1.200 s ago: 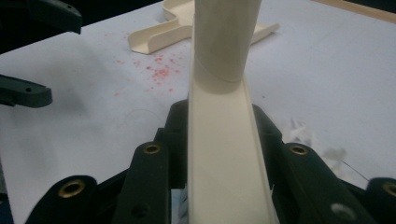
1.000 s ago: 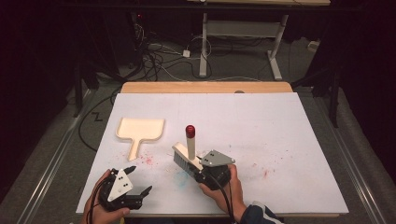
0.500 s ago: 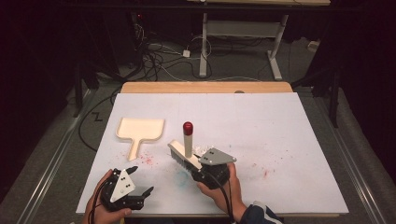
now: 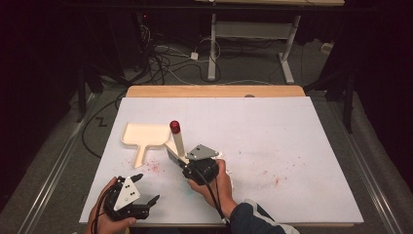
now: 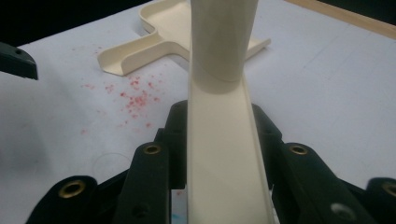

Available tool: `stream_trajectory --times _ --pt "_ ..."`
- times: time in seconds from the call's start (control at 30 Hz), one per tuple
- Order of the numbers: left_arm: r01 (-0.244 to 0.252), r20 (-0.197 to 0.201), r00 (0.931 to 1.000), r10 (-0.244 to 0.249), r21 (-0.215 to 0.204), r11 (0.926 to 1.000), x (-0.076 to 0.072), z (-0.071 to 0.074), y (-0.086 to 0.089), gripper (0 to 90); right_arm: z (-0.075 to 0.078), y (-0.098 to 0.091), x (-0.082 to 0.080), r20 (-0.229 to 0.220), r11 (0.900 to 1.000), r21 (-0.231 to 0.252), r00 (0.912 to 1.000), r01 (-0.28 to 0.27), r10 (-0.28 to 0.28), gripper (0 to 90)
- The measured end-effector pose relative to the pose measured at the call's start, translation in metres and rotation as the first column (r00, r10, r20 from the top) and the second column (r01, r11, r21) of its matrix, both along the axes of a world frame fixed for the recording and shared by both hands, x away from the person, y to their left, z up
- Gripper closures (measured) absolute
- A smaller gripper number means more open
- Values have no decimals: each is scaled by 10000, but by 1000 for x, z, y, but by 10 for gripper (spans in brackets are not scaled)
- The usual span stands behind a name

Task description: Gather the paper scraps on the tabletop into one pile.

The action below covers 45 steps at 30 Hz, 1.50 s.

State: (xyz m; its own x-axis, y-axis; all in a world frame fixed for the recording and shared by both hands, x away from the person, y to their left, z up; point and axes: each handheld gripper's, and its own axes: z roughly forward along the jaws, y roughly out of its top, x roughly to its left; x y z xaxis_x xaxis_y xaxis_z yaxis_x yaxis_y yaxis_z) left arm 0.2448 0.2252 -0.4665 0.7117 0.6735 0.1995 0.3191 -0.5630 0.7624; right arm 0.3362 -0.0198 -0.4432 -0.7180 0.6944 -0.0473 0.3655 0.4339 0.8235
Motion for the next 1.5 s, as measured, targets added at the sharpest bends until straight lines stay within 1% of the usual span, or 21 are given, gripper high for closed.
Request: stream_trajectory --times 0.1,0.2,0.23,0.3,0.33,0.4,0.47,0.53,0.67,0.77,0.87,0.97,1.03,1.2,1.27,1.5 --pt "3 7 10000 -3 38 10000 0 0 0 164 3 -9 2 -272 9999 34 9996 97 -96 679" --pt "22 9 10000 -22 68 10000 0 0 -2 164 6 -20 -3 -279 9997 -239 9996 54 -61 679" --pt "15 6 10000 -15 90 10000 0 0 -2 164 7 -23 -4 -332 9996 -277 9994 35 -44 679" --pt "20 -11 10000 -20 99 9999 0 0 -3 164 10 -32 -7 -302 9992 -392 9995 37 -49 679" --pt "27 -12 10000 -27 107 9999 0 0 -4 164 11 -37 -9 -401 9994 -342 9992 26 -39 679" --pt "42 -29 10000 -42 148 9999 0 0 -4 164 14 -44 -13 -416 9994 -347 9991 10 -24 679" --pt "54 -57 10000 -53 149 9999 1 0 -5 164 18 -50 -19 -431 9996 -189 9989 -188 180 678" --pt "59 -54 10000 -58 176 9998 1 0 -6 164 21 -51 -24 -353 9992 -90 9986 -384 381 678" --pt "76 11 10000 -76 164 9998 0 1 -5 164 26 -49 -33 -16 9969 90 9969 -785 785 678" --pt "43 15 10000 -43 138 9999 0 1 -4 164 26 -47 -35 -20 9958 200 9960 -895 895 678" --pt "19 70 10000 -20 144 9999 -1 1 -3 164 24 -47 -37 138 9948 198 9949 -997 994 678" --pt "-46 155 9999 43 206 9998 -1 2 -2 164 23 -47 -37 116 9934 315 9939 -1100 1096 678" --pt "-103 194 9998 98 246 9996 -1 2 -1 164 23 -48 -37 137 9913 482 9925 -1221 1216 678" --pt "-190 230 9996 186 182 9997 -1 3 1 164 22 -47 -39 165 9868 710 9894 -1454 1446 678" --pt "-212 238 9995 208 160 9996 0 3 2 164 21 -47 -39 116 9863 766 9893 -1461 1456 678" --pt "-254 264 9993 250 148 9996 -1 3 3 164 24 -50 -41 309 9853 954 9898 -1415 1391 679"
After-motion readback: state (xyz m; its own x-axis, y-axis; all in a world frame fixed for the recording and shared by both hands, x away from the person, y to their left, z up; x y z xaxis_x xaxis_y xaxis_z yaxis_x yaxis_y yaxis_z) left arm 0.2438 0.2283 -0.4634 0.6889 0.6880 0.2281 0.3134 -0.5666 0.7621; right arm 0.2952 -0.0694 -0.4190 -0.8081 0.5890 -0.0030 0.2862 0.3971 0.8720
